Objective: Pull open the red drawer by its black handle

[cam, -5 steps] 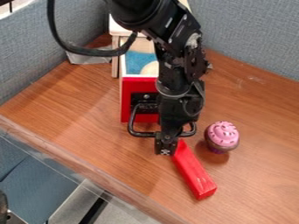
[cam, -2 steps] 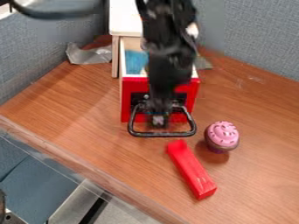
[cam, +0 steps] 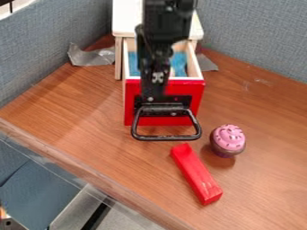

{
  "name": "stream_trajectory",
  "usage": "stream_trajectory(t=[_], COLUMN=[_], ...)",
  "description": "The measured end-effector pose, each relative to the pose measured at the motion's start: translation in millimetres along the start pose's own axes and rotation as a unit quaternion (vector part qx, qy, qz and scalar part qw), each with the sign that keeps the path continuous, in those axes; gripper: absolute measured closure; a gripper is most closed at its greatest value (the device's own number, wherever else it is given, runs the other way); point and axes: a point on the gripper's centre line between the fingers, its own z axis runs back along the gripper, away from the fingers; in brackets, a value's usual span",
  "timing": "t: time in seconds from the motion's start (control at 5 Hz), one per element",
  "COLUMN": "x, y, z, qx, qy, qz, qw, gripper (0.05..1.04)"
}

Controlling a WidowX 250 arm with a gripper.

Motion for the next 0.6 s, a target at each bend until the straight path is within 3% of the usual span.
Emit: stream_trajectory(t=[0.6], x=[15.6], y=[62.3], z=[9.2], qx=[0.026], qy=[-0.008], qz=[0.051], qw=[0.9984], gripper=[0.082])
